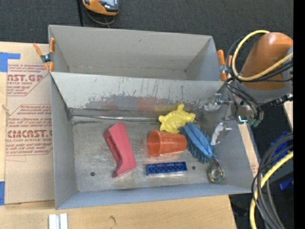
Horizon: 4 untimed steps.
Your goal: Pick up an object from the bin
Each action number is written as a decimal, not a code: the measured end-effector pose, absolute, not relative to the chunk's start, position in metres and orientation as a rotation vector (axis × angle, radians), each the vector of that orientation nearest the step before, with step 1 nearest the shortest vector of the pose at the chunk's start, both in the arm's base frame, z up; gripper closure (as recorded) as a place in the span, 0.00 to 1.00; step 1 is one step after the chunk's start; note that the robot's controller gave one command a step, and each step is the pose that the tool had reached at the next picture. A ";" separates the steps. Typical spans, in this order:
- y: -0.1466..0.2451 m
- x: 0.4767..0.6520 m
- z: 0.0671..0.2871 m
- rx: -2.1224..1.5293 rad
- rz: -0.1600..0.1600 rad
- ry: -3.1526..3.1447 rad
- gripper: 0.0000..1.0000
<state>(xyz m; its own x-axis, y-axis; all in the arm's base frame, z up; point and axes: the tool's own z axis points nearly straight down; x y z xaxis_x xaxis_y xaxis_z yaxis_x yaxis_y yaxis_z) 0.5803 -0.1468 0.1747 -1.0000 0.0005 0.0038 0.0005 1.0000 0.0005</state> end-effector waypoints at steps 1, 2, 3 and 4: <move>-0.146 0.582 0.178 0.001 0.001 -3.144 0.00; -0.146 0.575 0.145 0.166 0.002 -3.144 0.00; -0.150 0.562 0.105 0.036 -0.002 -3.143 0.00; -0.153 0.582 0.077 0.409 -0.008 -3.112 1.00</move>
Offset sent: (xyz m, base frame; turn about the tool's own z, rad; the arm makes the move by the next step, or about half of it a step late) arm -0.0254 -0.0006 -0.1047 -0.3280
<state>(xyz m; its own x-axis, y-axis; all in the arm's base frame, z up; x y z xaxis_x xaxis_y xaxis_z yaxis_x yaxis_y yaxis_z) 0.5818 -0.1526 0.0772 -0.9660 -0.2584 0.0023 -0.2584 0.9660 0.0052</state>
